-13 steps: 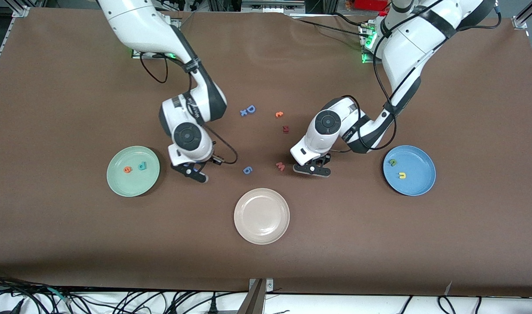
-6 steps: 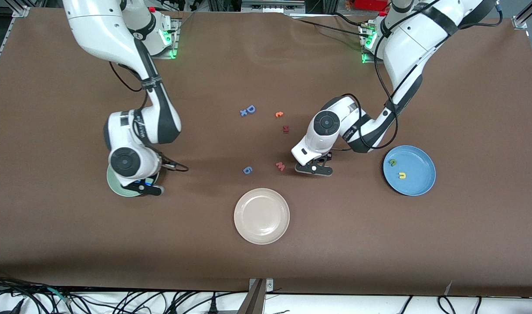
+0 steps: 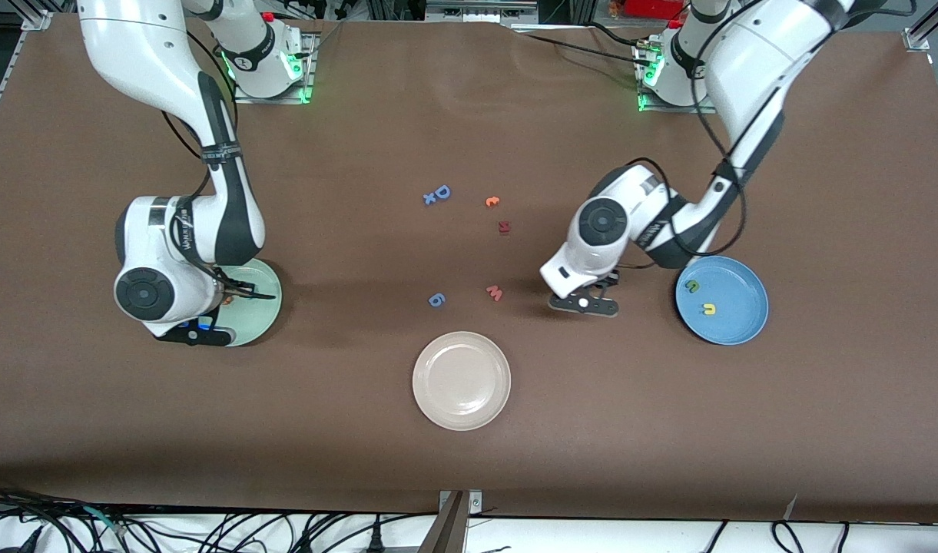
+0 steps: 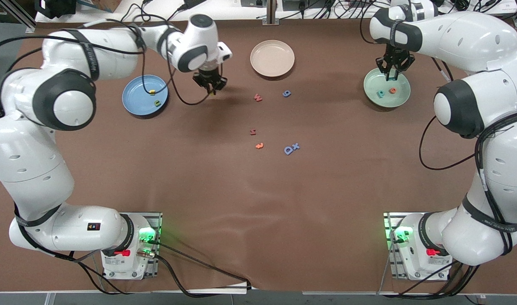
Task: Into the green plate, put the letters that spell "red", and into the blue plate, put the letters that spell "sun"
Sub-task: 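Place the yellow s on the blue plate while the right gripper places the l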
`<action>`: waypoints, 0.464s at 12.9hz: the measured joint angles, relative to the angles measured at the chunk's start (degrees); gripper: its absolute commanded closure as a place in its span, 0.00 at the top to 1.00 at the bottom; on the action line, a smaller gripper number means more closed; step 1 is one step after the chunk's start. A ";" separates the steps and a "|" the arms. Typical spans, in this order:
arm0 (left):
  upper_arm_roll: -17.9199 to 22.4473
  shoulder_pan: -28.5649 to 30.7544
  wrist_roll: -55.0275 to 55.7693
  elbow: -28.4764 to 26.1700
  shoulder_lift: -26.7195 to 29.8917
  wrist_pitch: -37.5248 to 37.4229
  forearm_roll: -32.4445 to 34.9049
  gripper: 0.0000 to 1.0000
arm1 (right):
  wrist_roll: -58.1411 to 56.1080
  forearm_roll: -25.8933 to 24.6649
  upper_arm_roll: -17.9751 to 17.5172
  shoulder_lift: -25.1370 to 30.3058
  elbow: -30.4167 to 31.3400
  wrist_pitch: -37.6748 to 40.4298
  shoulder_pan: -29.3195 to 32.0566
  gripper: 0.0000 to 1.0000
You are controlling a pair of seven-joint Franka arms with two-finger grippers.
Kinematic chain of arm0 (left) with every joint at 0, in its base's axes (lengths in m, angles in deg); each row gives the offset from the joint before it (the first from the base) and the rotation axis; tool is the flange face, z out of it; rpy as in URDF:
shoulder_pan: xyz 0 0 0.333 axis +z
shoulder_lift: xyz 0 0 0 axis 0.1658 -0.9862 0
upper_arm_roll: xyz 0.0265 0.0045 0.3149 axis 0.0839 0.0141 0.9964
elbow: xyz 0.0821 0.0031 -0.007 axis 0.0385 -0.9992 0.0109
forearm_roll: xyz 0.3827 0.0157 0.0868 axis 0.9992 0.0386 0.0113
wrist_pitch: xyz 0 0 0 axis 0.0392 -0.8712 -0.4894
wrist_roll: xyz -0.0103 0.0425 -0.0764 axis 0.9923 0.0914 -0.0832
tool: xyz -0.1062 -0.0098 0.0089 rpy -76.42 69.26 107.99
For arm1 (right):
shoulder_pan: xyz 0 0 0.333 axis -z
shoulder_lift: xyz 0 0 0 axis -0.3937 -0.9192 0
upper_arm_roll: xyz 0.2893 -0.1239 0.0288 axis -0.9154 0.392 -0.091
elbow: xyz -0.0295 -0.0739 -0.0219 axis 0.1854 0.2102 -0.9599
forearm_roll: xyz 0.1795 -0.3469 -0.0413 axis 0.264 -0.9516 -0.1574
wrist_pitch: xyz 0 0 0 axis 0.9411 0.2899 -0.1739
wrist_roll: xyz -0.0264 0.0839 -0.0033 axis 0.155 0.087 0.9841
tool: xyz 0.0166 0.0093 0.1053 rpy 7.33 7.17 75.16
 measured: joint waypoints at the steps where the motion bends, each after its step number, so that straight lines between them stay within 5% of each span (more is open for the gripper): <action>1: -0.32 3.19 -5.99 0.00 0.83 -1.03 -1.25 0.16 | -0.57 0.01 0.03 -0.02 0.00 0.00 0.70 0.99; 6: -0.33 16.56 -27.30 -0.12 1.85 -2.86 -1.87 0.17 | -0.93 0.05 -0.02 -0.03 -0.04 -0.03 1.17 0.99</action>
